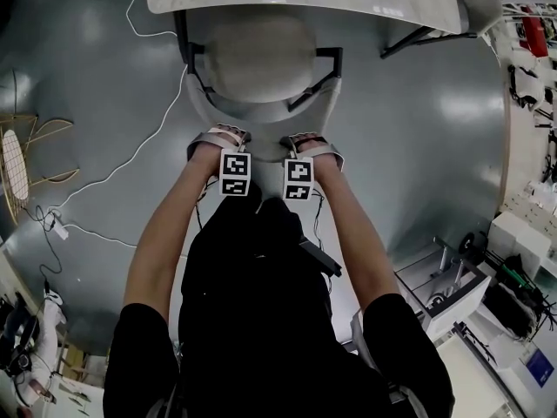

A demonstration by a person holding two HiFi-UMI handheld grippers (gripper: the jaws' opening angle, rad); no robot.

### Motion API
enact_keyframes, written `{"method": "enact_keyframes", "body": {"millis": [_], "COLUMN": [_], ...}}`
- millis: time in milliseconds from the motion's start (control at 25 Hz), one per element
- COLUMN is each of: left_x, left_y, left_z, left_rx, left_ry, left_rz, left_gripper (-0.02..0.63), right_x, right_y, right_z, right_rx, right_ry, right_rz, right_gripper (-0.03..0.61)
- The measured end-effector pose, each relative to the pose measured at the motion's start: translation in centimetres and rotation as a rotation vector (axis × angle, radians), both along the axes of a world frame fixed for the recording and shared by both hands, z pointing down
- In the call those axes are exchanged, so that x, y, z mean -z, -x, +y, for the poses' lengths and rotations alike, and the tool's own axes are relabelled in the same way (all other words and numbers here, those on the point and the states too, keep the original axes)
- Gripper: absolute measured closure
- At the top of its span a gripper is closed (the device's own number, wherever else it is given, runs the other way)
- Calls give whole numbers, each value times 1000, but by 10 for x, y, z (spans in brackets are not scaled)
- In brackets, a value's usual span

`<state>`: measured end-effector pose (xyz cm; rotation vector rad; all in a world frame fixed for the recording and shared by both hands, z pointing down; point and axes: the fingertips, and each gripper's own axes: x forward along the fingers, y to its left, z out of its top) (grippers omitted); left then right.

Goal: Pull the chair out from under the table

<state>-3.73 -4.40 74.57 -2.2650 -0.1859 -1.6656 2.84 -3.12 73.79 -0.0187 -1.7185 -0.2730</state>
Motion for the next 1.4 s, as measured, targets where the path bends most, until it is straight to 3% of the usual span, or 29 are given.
{"method": "enact_keyframes", "body": {"millis": [1400], "left_x": [1], "left_y": [-1], "left_z": [16], "left_rx": [55], "left_ry": [15], "left_rz": [-13], "left_gripper": [534], "right_x": [2], "right_y": [-3], "right_z": [14], "right_rx": [21], "right_ry": [9], "right_rz": [9], "right_gripper": [477]}}
